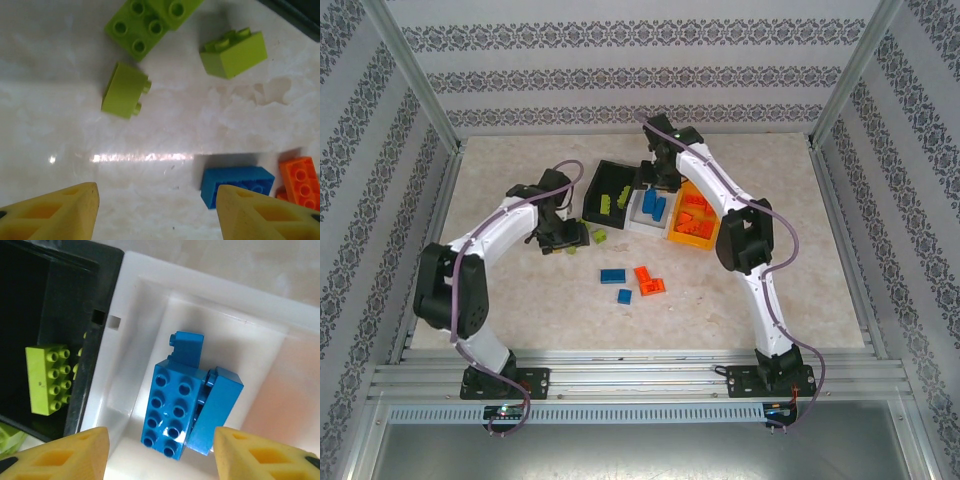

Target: Sort the legos into containers by color

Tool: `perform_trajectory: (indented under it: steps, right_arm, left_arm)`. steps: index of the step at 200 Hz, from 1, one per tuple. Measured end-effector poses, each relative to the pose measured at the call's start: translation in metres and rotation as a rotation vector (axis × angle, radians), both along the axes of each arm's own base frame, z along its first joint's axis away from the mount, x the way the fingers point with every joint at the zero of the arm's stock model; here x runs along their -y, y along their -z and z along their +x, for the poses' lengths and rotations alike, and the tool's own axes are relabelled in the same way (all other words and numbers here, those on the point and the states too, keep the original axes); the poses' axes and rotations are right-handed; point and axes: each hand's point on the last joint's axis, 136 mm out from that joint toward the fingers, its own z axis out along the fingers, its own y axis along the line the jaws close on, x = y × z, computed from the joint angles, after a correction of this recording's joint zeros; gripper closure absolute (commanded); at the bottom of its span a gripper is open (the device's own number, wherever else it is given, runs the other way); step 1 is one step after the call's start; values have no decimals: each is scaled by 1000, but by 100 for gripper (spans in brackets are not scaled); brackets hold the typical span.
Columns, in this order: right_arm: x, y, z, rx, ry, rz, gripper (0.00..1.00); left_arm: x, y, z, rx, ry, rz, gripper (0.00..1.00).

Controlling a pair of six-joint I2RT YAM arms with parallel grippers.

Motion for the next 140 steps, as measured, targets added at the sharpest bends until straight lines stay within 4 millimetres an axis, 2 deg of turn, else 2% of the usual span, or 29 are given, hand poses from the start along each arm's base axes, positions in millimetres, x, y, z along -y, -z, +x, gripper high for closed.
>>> perform_trajectory:
  steps: [16, 35, 66, 85, 101, 105, 111, 115, 119, 140]
  right_arm:
    - [4, -21, -4, 23, -8, 9, 41]
    - [8, -61, -12, 82, -25, 31, 41]
    - [26, -128, -45, 187, -44, 79, 41]
    - [42, -157, -66, 254, -38, 105, 42]
    - [54, -170, -80, 309, -29, 117, 41]
    - [58, -174, -84, 329, -25, 116, 39]
    - [63, -176, -88, 349, -14, 117, 28]
    - [66, -178, -91, 370, -15, 117, 18]
    - [71, -179, -94, 386, 2, 122, 4]
    - [90, -174, -108, 444, 51, 169, 2]
  left_arm:
    - [0, 5, 12, 9, 48, 29, 38]
    - [-3, 12, 26, 16, 96, 68, 40]
    - [-13, 27, 31, -2, 140, 125, 41]
    - [-17, 31, 32, -8, 152, 137, 42]
    - [-18, 35, 32, -17, 159, 141, 43]
    - [-19, 36, 32, -20, 161, 142, 43]
    - [-19, 38, 31, -25, 163, 142, 43]
    - [-19, 39, 31, -29, 165, 143, 44]
    - [-19, 41, 31, -32, 166, 144, 45]
    - [-19, 46, 31, -43, 176, 147, 50]
